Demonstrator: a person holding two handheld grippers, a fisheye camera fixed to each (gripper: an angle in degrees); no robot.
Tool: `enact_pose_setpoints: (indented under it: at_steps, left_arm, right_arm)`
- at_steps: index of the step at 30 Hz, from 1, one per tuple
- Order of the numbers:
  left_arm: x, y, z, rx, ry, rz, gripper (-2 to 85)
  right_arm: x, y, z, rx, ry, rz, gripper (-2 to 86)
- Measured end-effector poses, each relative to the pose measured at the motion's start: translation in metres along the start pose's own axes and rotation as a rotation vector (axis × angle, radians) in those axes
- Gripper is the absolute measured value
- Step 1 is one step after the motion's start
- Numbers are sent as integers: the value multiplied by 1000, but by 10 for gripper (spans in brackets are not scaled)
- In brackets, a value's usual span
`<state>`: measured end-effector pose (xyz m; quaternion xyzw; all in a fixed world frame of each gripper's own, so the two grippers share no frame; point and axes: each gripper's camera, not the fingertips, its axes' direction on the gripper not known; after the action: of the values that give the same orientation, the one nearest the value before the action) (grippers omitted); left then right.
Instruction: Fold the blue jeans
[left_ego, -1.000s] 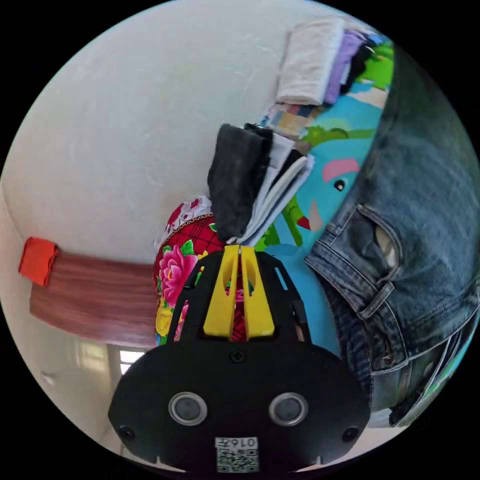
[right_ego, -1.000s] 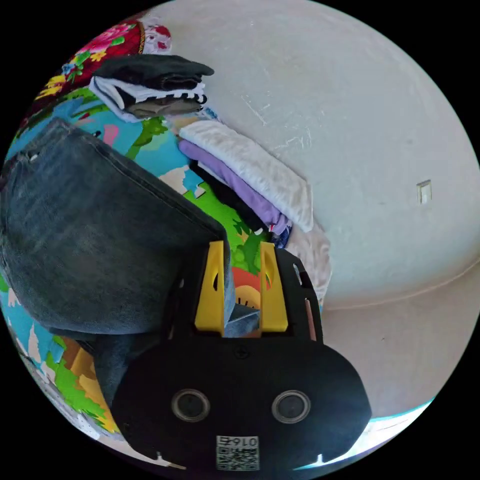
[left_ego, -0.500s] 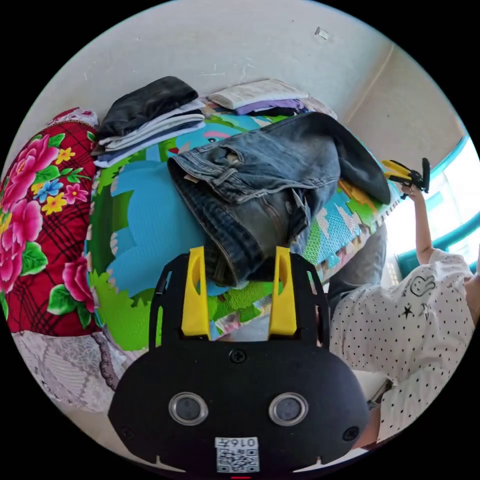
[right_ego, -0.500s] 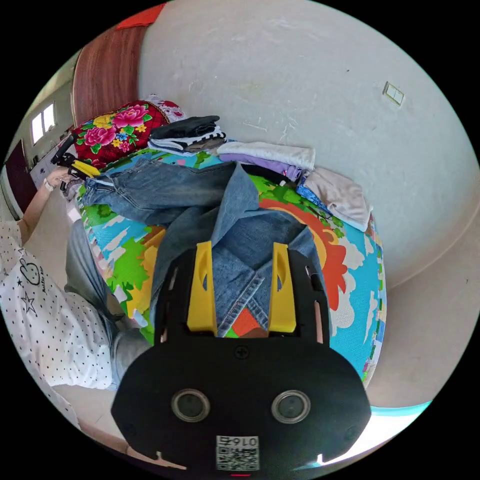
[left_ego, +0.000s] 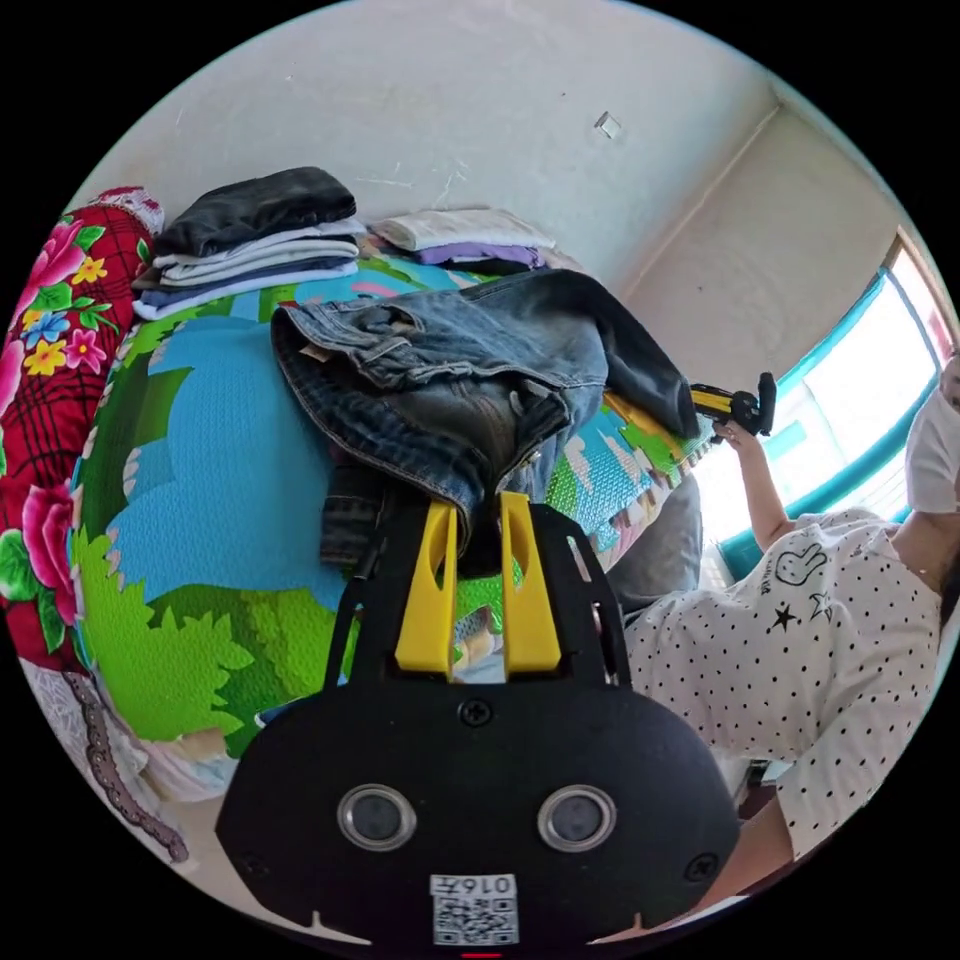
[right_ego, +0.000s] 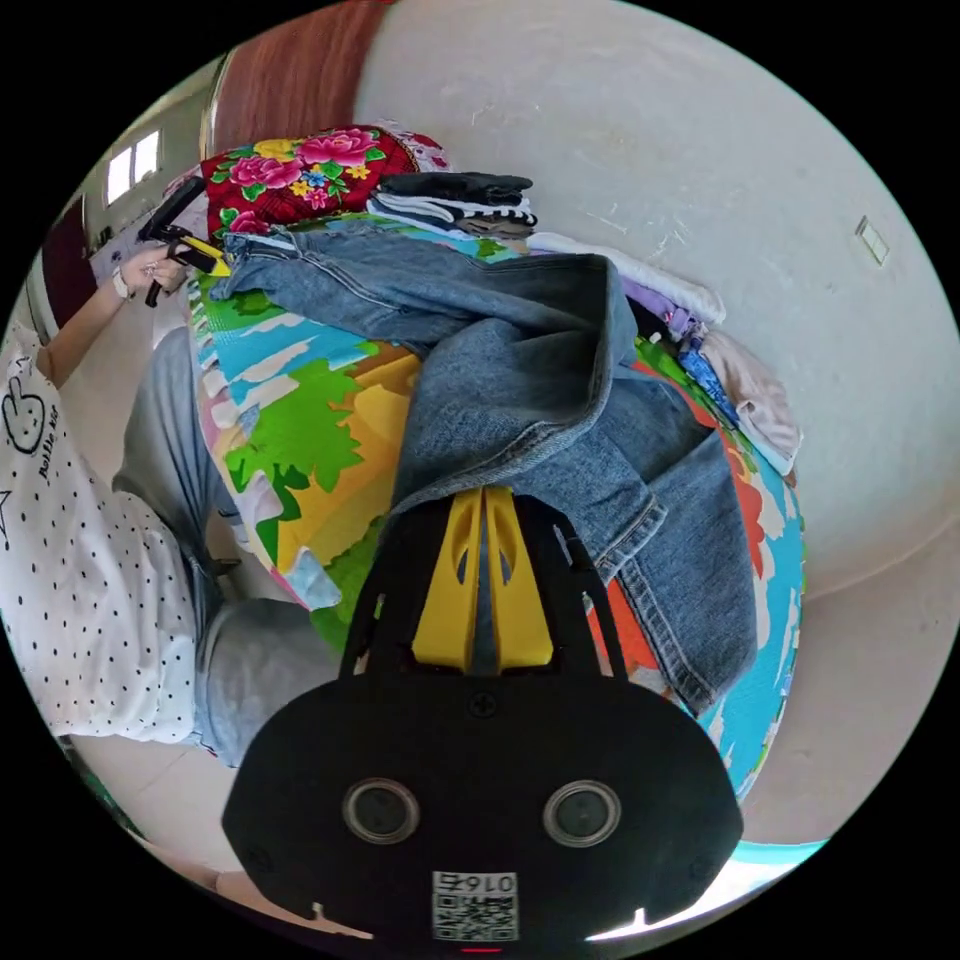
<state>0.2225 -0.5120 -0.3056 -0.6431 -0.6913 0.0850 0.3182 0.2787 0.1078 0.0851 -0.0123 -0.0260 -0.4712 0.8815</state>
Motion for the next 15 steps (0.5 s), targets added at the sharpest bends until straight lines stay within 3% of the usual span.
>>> enact_pose_setpoints:
  at_steps: [2,5,9,12,15]
  left_arm:
    - [6,13,8,135,74,-10,34]
    - [25,18,38,160,74,12,16]
    - [55,24,93,156,73,-4,6]
    - [82,41,147,170,131,-64,4]
    - [120,70,208,164,160,-105,6]
  right_arm:
    - [12,-2,-20,52,7,32,1]
    - [40,-2,-42,66,-52,157,14]
    - [57,13,-50,122,-199,271,120]
    - [49,17,-29,35,-371,273,157]
    - [29,17,-3,-59,-276,278,123]
